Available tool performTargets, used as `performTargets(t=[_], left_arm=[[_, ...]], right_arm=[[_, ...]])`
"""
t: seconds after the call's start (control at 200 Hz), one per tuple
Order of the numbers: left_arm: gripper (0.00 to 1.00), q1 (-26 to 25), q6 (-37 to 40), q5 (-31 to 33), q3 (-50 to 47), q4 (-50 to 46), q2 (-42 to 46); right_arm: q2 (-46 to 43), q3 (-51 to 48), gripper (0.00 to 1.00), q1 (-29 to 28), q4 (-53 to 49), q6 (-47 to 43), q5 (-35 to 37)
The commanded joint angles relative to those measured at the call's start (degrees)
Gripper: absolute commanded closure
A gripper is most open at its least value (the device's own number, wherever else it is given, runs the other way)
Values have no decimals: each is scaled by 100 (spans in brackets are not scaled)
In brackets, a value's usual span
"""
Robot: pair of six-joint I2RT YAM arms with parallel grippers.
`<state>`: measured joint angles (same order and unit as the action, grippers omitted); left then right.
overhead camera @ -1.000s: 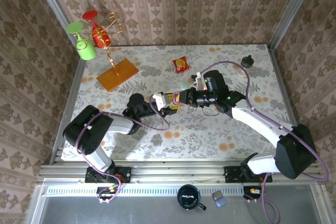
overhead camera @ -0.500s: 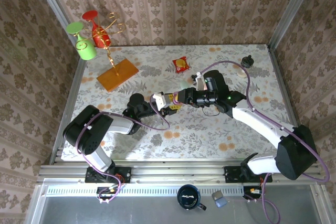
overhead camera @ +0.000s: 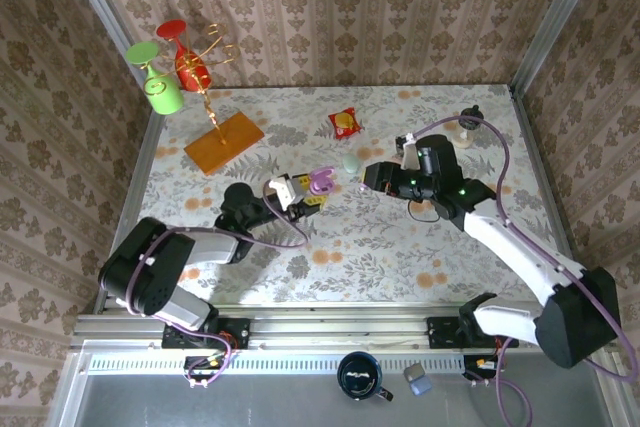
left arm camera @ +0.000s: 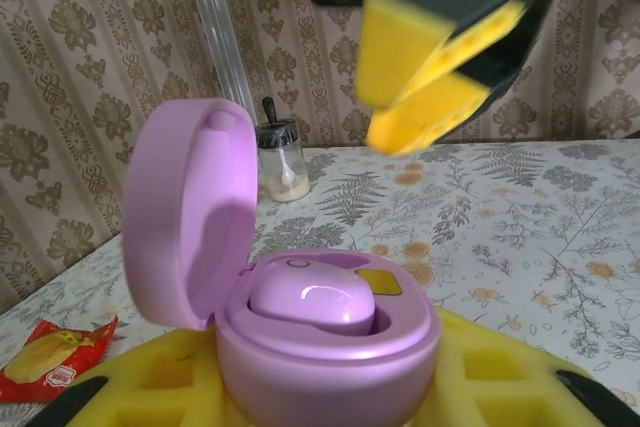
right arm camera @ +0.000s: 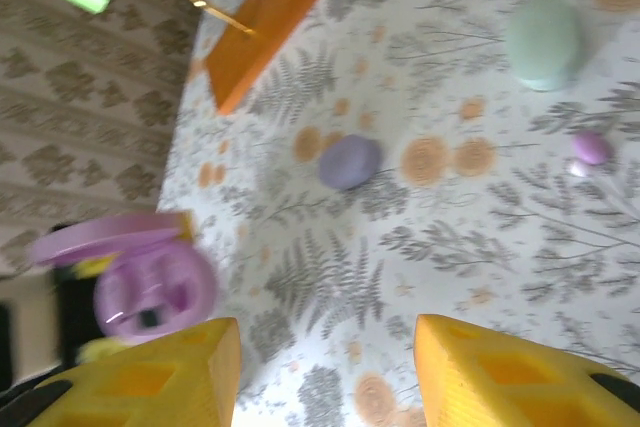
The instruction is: Insert the wireless bluetooth earbuds into the charging case
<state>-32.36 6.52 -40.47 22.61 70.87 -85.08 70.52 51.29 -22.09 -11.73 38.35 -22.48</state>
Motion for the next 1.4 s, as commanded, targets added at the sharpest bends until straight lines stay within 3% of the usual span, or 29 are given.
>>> performTargets(t=[0.0, 0.275, 0.71, 1.06, 1.395], left_arm=[[79, 19, -224, -26, -180, 235, 280], [79, -116, -373, 234, -532, 226, 724], [79, -227, -367, 320, -487, 211, 754], [79, -280, -414, 320, -409, 206, 635], [79, -315, -408, 320, -281, 224, 469]], right_arm=[[655, -26, 49, 265, 214, -300, -165], [2574, 773, 57, 668, 228, -895, -740], [4243, 2167, 58, 752, -212, -1171, -810], [4854, 2550, 59, 774, -627, -1655, -926], [4616, 2068, 64, 760, -496, -1667, -1266]])
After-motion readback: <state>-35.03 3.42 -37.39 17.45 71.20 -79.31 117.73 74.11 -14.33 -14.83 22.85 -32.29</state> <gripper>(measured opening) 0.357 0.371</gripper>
